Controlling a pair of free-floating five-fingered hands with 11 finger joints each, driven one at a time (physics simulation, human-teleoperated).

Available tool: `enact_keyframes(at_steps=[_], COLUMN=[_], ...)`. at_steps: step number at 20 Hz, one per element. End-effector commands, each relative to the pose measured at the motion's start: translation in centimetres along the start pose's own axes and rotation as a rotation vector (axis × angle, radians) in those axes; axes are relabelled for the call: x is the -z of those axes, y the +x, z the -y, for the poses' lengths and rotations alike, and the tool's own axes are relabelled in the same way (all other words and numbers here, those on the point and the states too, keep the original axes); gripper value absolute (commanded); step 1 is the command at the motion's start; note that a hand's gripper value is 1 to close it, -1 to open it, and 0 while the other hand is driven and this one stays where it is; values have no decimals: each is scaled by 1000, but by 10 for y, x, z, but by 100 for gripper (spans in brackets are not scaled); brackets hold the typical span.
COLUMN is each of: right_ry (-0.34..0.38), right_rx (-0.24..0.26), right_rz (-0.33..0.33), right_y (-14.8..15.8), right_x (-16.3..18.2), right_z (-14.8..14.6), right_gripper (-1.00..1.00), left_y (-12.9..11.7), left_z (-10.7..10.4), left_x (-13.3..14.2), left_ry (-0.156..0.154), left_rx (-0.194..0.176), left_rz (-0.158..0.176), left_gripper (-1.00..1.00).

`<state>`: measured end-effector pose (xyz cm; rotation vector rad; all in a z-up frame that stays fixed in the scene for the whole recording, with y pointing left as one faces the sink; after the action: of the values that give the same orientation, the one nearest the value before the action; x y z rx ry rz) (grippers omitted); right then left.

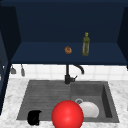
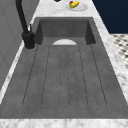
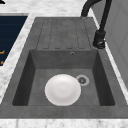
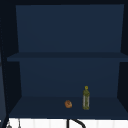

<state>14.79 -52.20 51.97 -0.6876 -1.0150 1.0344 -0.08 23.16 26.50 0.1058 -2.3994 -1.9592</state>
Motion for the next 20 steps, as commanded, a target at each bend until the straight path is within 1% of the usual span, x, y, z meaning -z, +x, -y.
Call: enact_keyframes(at_steps=[1,5,6,9,15,17,20], right_ry=[3,-10,-11,-23,-72,-95,-110], right_rx=[16,8,12,2,-14,-5,-14], right_rz=[6,4,-6,2,-69,-86,-131], right_y=[8,20,26,38,59,69,85], right_x=[-38,-77,-83,-104,-138,-146,-152], right_z=[15,25,24,14,-11,-18,-34], right_gripper=[-100,-100,-100,-100,-100,-100,-100], left_y=[0,0,0,0,0,0,0], left_z=[0,0,0,0,0,0,0], left_x=[0,0,0,0,0,0,0], left_ry=[0,0,0,0,0,0,0], left_rx=[0,0,0,0,0,0,0], left_rz=[0,0,0,0,0,0,0], left_gripper=[0,0,0,0,0,0,0])
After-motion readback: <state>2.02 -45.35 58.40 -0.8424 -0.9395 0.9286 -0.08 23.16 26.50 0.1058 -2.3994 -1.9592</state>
